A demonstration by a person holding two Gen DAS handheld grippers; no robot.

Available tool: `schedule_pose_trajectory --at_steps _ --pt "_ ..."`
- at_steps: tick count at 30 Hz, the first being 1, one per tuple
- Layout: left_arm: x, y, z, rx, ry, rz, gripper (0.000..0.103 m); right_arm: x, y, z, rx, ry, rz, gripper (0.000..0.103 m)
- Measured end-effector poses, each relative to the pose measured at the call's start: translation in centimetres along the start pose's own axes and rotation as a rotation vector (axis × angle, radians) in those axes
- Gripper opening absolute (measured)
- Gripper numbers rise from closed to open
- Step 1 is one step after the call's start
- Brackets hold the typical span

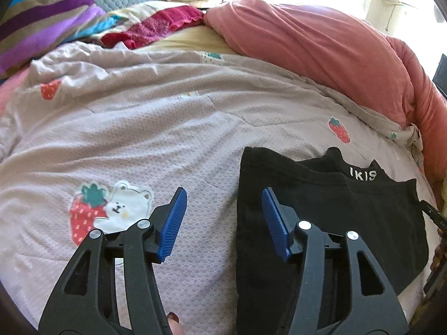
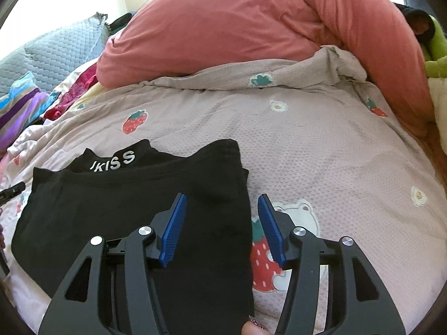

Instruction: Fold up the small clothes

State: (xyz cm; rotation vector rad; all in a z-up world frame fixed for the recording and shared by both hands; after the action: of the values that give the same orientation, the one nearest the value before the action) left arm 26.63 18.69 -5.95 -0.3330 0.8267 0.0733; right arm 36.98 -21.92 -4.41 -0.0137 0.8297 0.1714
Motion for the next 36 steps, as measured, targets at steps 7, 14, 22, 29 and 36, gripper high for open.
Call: schedule_pose_trajectory --at_steps 7,14,22,29,36 --pt "2.9 -0.4 -0.8 -0.033 0.081 -0.094 0.048 2.1 0.1 1.3 -0.003 0.014 -0.015 0.054" --pt "3.5 -1.7 -0.8 0.011 0.07 -0.129 0.014 4.2 -0.1 1.1 0.032 0.053 0.029 0.023" --pt "0.3 -3.2 1.0 0.096 -0.045 -0.078 0.005 1.6 -0.9 1.1 0.072 -0.039 0.055 0.009" --pt "-1.7 -4.4 3.3 0.099 -0.122 -0.086 0.004 -0.7 -1.6 2.6 0.099 -0.112 0.061 0.008" --pt "1.7 -4.1 3.6 0.076 -0.072 -0.043 0.004 1.1 -2.3 2.9 0.123 -0.078 0.021 0.008"
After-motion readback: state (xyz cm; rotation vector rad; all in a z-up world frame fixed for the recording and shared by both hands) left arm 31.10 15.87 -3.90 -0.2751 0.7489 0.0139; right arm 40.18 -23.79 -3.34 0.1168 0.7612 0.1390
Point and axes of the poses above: each gripper's, at about its wrist camera, not at the fingertips, and x roughly the way its jaws point, y to its left, z to its top, the point moved 7 cm from there along x, roughly the way its jaws point, and after that the axes turned 5 degrees about -z, right-handed, at the moved point
